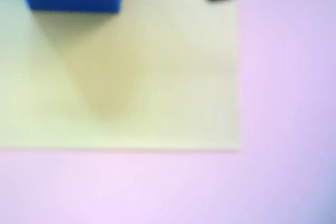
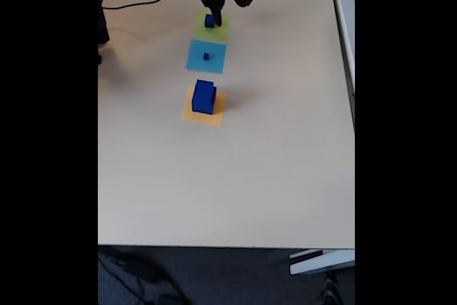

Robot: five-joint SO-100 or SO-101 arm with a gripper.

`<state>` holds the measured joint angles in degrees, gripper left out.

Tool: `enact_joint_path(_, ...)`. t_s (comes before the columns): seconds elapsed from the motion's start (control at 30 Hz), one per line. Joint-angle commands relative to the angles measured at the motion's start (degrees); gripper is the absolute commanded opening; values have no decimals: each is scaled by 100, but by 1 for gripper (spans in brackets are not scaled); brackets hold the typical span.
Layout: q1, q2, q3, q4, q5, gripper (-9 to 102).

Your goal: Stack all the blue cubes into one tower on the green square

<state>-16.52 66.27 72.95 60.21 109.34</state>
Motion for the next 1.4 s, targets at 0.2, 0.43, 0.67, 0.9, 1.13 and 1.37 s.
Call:
enact_joint_path(0.2,642,677,-642,18,-879,32)
enact_joint_path(0.43,1248,1661,835,-448,-1354,30)
enact_joint_path(0.67,1450,1969,1828,-861,-1371,29)
enact_joint_path(0.9,1274,2057,2672,-1415,-914,29)
enact_joint_path(1.13,1371,2109,3085,-1775,-993,29)
enact_joint_path(1.37,1538,2250,3305,-1828,-1160,29)
